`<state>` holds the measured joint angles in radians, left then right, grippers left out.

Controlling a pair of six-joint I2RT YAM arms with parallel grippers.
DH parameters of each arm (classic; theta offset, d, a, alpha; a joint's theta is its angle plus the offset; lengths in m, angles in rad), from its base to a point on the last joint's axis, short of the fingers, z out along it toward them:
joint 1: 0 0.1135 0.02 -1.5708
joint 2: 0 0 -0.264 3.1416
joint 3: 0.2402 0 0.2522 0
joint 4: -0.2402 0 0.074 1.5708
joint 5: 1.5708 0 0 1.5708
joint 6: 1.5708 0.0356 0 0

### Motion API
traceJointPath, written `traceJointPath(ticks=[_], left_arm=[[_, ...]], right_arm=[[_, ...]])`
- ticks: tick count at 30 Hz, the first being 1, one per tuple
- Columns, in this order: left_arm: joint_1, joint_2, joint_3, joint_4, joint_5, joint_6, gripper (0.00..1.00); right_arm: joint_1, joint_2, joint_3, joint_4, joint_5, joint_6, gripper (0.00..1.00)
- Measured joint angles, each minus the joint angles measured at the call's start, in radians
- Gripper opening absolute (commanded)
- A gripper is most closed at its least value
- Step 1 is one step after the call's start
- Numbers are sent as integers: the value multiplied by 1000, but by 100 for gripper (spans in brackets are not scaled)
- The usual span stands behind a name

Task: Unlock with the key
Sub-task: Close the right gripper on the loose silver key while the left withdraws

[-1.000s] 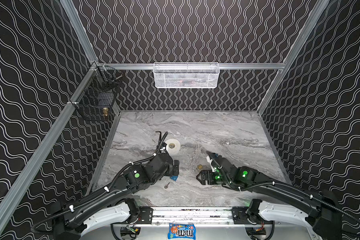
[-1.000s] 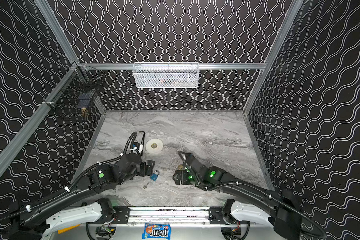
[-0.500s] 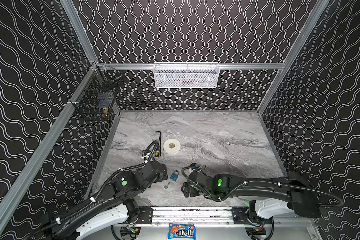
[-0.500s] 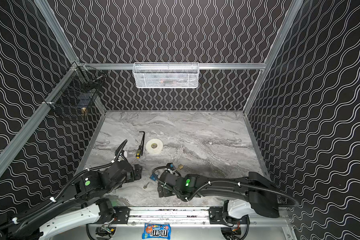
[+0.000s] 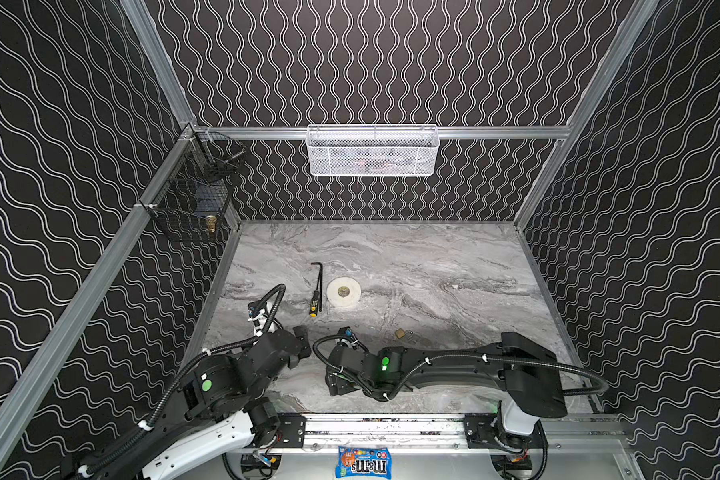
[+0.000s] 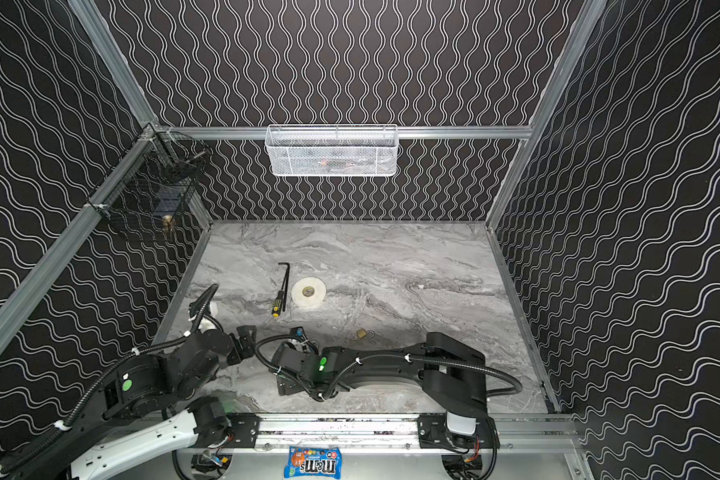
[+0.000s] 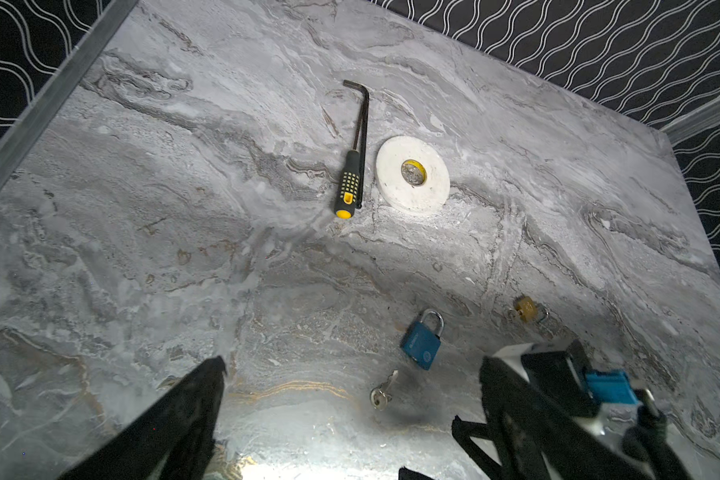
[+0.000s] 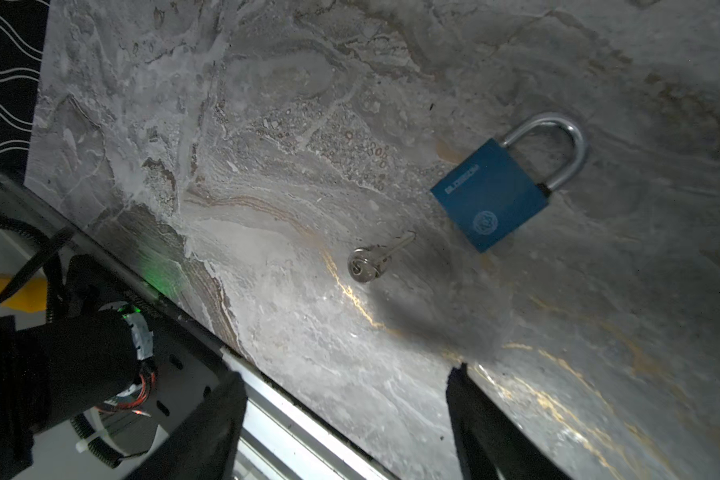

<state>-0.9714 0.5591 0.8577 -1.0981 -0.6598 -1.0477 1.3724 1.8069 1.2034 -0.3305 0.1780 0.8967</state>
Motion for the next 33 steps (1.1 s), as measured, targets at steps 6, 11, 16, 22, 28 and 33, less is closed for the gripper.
traceJointPath(ticks=[6,11,16,22,28,33], left_arm=[[0,-61,-19,-40,-31,-8,99],[0,-37,-20,-61,-39,-9,99],[0,11,-18,-64,-54,-7,99],[0,49,-16,-43,-64,4,98],[0,70,-13,-28,-68,7,99],[0,87,-13,-14,-68,8,99]], right_arm=[[-16,31,3,19,-8,-58,63],[-44,52,9,35,-34,-134,54],[-73,66,2,64,-64,-203,48],[-82,100,14,84,-108,-270,43],[-89,126,16,90,-120,-314,36],[-89,131,18,90,-123,-341,34]])
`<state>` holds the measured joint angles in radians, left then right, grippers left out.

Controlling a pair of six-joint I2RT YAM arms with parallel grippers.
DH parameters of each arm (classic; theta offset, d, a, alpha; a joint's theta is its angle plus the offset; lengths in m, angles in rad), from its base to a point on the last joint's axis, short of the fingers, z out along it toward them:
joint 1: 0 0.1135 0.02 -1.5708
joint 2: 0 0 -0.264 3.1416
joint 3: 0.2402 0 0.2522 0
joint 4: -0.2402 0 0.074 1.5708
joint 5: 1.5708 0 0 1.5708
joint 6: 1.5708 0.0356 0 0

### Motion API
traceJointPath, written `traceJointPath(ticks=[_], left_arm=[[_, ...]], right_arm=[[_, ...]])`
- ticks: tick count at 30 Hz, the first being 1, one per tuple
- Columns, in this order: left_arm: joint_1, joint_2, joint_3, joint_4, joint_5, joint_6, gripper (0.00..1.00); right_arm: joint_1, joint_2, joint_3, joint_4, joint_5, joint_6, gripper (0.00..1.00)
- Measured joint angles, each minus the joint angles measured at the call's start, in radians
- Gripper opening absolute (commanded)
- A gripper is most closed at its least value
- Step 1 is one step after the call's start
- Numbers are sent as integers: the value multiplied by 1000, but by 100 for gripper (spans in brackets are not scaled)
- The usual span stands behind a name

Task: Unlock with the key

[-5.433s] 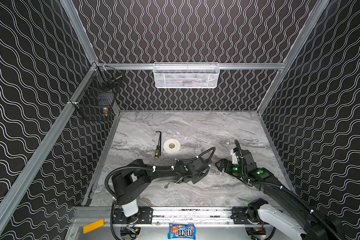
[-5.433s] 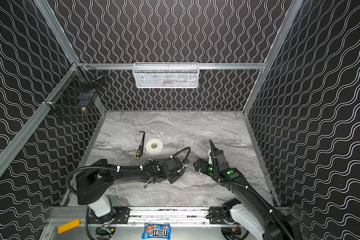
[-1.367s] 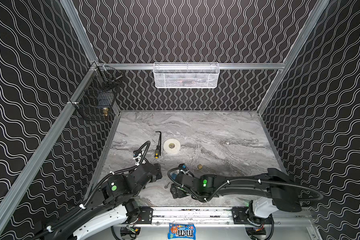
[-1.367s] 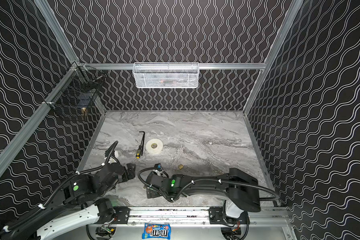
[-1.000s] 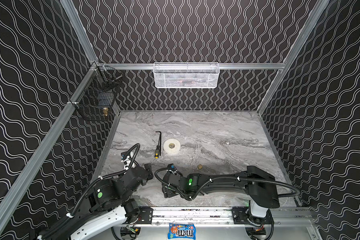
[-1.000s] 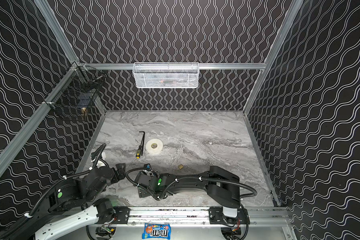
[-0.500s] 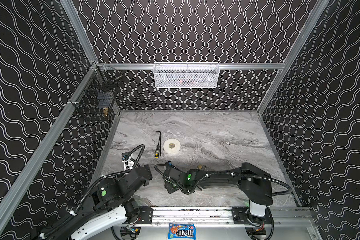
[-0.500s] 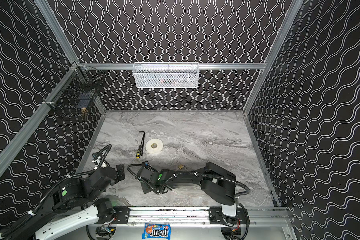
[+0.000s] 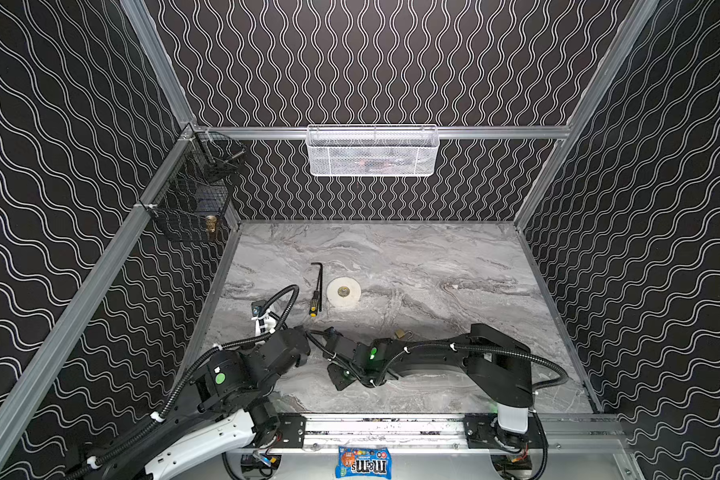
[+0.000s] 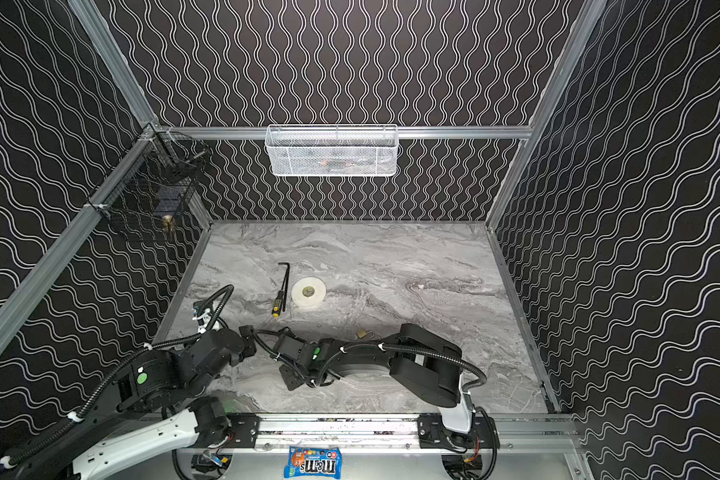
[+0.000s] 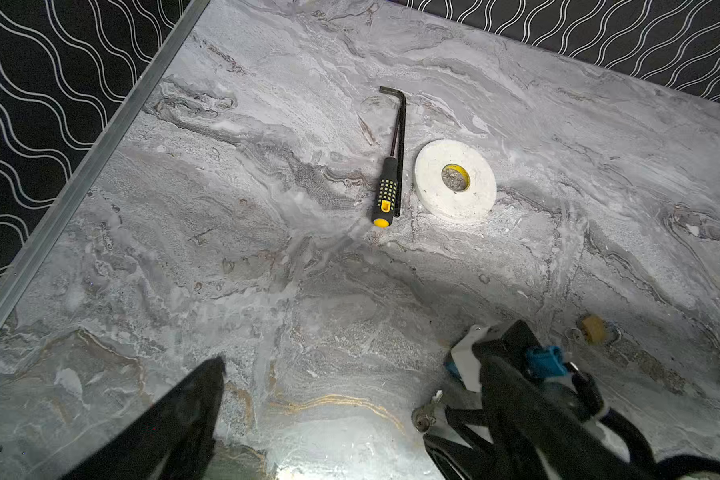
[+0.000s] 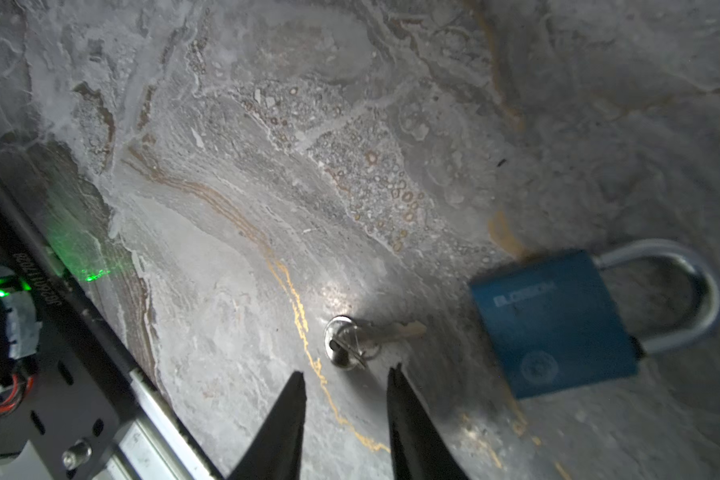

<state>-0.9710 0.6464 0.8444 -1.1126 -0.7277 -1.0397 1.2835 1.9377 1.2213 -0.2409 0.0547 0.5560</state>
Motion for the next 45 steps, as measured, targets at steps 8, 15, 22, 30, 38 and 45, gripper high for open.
traceJointPath(ticks=[8,15,22,30,38,45], left_arm=[[5,16,-2,16,0,18,99],[18,22,-2,26,1,26,99],[45,26,-12,43,12,52,99],[103,46,-18,88,56,103,99],[162,53,-16,127,110,151,99],[202,68,1,151,160,179,99]], right_arm=[[-3,26,22,1,-8,-34,27],[-3,38,31,2,-15,-47,21],[-3,47,32,1,-20,-52,18],[-3,46,32,0,-23,-71,7],[-3,4,11,0,-13,-94,1],[-15,-87,-44,6,-11,-97,0]])
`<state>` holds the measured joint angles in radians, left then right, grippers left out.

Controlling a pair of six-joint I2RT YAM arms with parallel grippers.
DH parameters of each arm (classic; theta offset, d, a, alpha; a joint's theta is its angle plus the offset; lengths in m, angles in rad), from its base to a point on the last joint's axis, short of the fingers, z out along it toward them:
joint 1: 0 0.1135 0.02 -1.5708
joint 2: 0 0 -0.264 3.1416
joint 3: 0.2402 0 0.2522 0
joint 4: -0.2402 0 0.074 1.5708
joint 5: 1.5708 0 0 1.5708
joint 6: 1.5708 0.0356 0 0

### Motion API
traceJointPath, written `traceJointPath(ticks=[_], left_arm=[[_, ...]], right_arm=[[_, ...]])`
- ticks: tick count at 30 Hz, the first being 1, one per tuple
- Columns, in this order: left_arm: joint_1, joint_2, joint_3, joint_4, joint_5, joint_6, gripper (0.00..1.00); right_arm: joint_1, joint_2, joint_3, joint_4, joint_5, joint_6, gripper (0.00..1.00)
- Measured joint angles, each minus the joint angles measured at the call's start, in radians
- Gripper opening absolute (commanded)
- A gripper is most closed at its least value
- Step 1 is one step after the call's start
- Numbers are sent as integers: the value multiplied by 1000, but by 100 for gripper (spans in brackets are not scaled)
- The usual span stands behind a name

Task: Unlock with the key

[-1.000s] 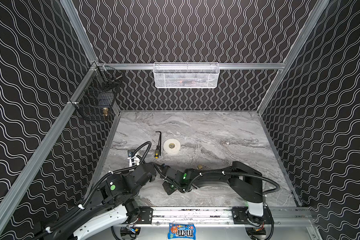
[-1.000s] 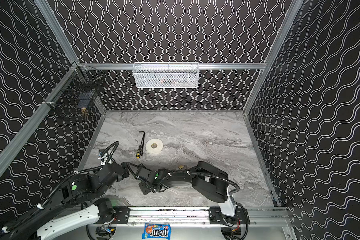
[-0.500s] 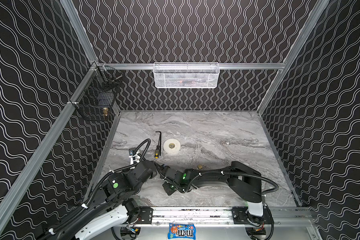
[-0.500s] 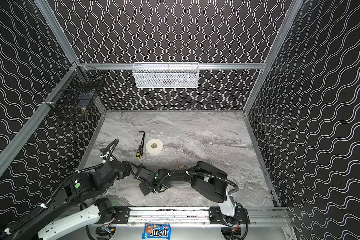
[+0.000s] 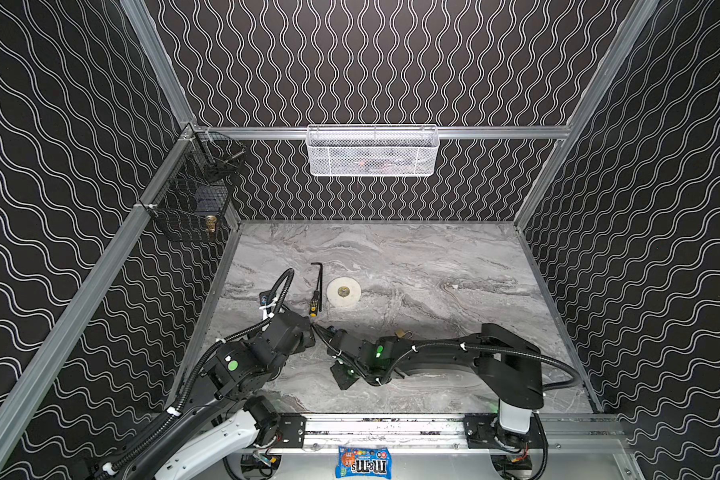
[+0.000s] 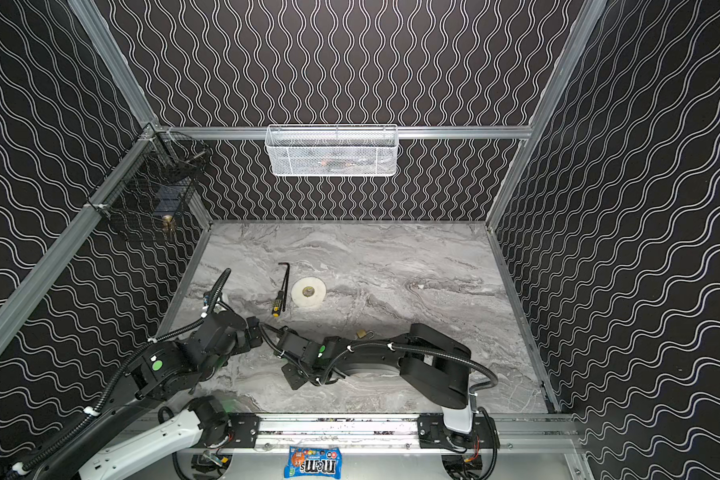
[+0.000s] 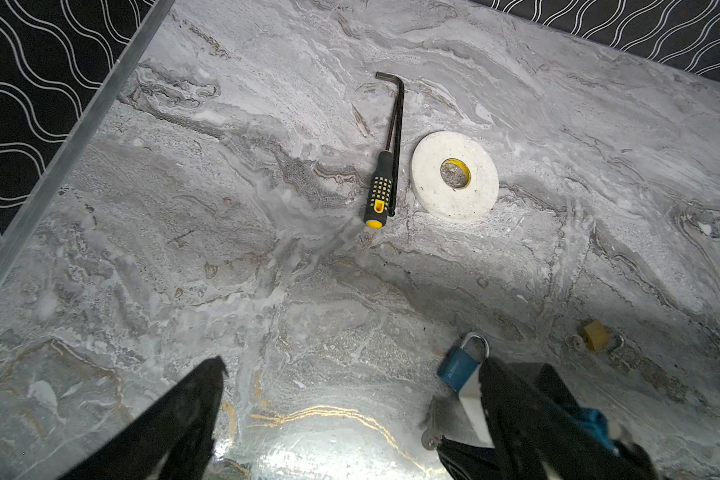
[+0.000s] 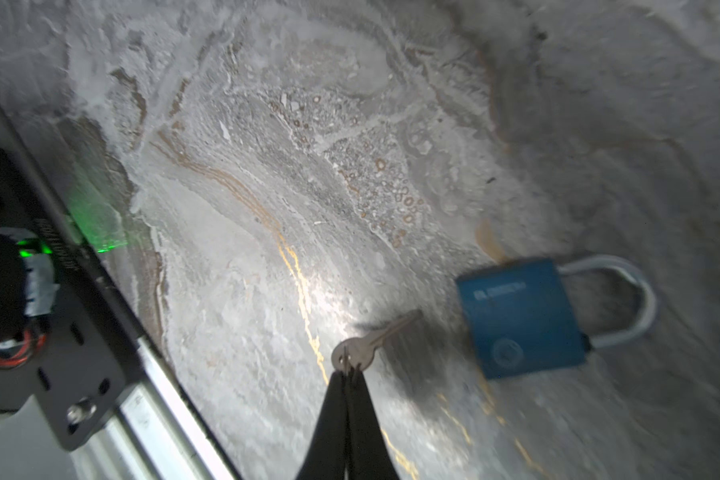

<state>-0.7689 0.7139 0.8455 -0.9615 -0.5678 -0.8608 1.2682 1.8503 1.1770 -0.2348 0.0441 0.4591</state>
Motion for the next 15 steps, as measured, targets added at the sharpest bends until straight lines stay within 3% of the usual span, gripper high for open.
traceJointPath(ticks=[15], left_arm=[[42,34,97,50,115,29,99]], right_arm=[[-100,-246,-69,-8,-27,32,0]])
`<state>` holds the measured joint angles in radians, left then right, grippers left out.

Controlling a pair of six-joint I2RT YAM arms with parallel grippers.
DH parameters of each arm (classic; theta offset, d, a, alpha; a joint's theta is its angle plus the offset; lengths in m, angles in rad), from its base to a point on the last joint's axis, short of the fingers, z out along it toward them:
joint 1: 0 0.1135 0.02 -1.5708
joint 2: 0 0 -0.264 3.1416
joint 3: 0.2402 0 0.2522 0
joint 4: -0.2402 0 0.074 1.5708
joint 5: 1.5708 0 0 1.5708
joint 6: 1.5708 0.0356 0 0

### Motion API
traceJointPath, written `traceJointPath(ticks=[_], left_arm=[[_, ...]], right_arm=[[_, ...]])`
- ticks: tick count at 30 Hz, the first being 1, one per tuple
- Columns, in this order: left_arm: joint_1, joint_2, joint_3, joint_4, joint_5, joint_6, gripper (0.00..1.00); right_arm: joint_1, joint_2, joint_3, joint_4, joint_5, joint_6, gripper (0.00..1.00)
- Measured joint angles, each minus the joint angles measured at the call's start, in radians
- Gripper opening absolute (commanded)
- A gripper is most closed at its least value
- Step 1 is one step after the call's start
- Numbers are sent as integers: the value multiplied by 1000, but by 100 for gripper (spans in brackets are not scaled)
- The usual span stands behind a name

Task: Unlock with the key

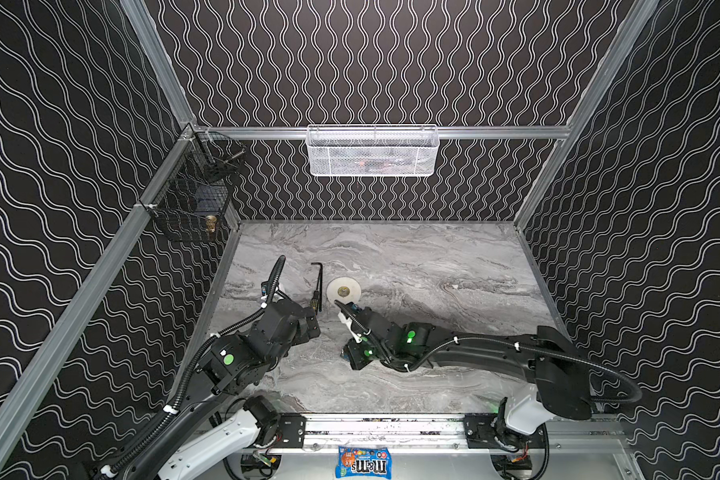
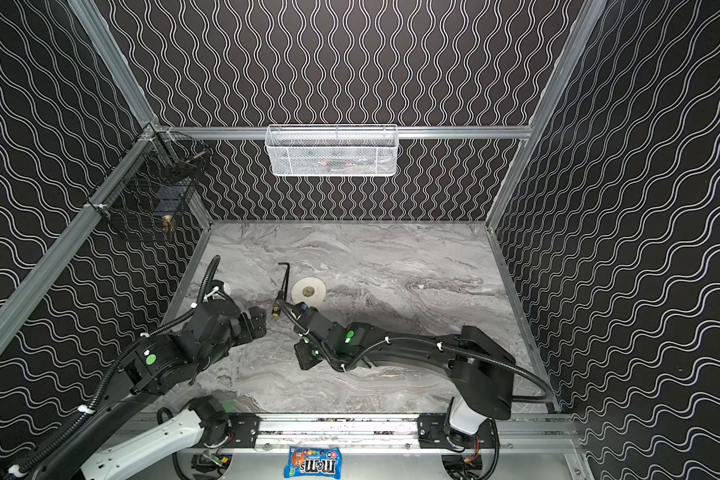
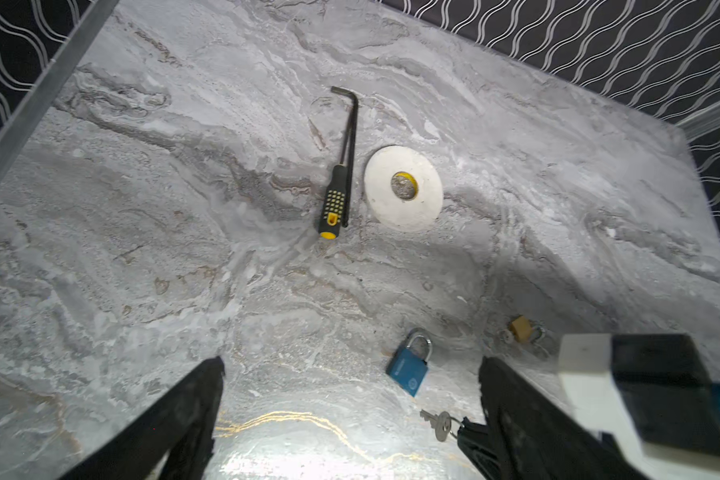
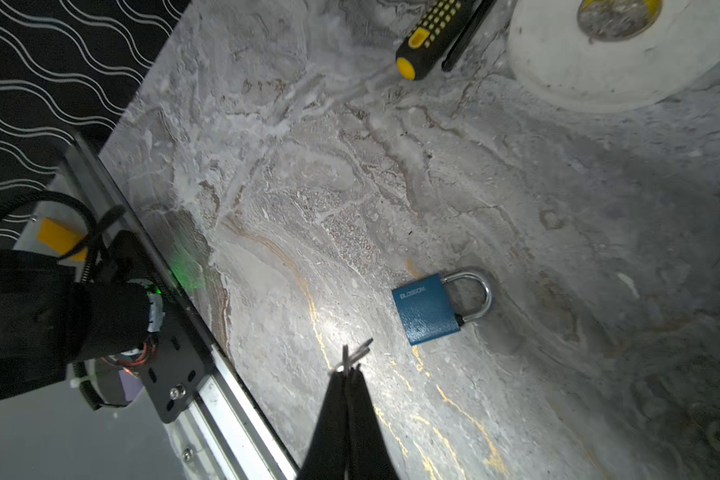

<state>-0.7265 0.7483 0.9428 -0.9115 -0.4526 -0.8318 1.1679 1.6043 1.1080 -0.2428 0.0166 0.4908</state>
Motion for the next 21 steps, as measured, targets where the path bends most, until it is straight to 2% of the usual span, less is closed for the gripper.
traceJointPath(ticks=[9,21], left_arm=[[2,11,53,50,113,-39,99],[2,161,6,302,368,-260,99]], right_arm=[[-87,-122,1,-50,-32,61,0],[-182,-246,-8,-128,-23,175,0]])
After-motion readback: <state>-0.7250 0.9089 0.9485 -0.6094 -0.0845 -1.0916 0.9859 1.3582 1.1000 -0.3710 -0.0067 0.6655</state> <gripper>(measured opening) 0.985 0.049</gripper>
